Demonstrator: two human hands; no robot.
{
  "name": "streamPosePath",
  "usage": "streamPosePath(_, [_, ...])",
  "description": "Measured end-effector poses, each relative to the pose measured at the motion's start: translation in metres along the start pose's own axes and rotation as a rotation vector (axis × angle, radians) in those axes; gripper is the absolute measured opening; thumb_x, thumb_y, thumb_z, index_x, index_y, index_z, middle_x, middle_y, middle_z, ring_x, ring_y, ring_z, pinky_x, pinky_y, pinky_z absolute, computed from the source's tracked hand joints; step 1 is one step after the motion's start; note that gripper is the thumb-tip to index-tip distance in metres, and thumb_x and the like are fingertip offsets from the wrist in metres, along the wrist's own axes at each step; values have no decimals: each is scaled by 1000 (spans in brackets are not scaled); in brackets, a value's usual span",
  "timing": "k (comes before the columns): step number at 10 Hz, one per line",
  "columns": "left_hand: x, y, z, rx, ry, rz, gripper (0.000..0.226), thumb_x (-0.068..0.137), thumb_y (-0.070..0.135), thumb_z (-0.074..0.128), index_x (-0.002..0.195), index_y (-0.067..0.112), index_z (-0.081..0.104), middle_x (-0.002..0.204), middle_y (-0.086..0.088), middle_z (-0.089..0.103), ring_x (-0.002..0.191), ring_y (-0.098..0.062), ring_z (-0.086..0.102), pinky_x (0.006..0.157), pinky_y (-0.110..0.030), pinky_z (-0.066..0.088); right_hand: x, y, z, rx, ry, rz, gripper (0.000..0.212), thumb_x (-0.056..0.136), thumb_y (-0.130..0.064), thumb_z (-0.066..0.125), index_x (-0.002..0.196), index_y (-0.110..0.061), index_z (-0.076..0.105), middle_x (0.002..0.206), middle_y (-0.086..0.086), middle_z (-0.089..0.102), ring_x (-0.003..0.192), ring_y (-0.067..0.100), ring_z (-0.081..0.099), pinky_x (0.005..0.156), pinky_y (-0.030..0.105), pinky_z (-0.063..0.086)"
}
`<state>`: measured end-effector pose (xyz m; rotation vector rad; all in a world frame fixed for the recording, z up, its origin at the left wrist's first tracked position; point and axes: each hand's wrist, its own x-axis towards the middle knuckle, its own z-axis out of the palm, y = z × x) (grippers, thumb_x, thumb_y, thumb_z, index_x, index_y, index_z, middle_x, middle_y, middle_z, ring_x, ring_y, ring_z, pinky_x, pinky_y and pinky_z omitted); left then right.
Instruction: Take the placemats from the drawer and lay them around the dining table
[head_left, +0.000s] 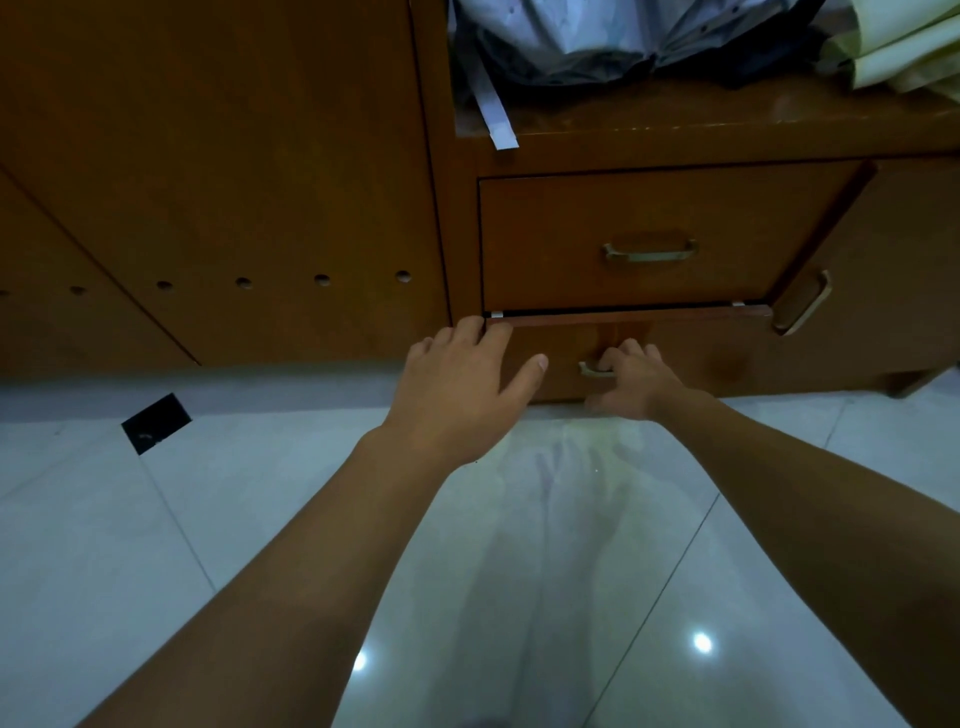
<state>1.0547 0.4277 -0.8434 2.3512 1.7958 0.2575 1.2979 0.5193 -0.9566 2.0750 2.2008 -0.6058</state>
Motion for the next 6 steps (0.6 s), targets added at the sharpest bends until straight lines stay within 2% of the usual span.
streamPosePath(2, [-2, 6, -4, -6, 13, -5, 63, 98, 62, 22, 147, 25, 36, 149, -2, 40, 135, -24, 38, 108, -46, 32, -1, -7, -7, 28, -77, 51, 60, 85, -47, 63, 136, -19, 47, 130, 6, 36, 122, 31, 32, 100, 43, 37])
streamPosePath(4, [-3, 13, -4, -1, 27, -8, 66, 97, 64, 20, 146, 25, 38, 147, -2, 43, 132, -25, 41, 105, -46, 33, -17, -11, 5, 114, 9, 42, 60, 90, -52, 55, 138, -18, 47, 135, 14, 44, 126, 35, 39, 104, 43, 38])
streamPosePath(6, [-1, 17, -3, -9, 15, -65, 65, 96, 65, 20, 145, 26, 39, 145, -3, 44, 130, -26, 42, 105, -47, 33, -33, -7, 20, 171, 149, -86, 66, 88, -60, 51, 142, -22, 45, 146, 4, 44, 133, 26, 39, 109, 44, 34])
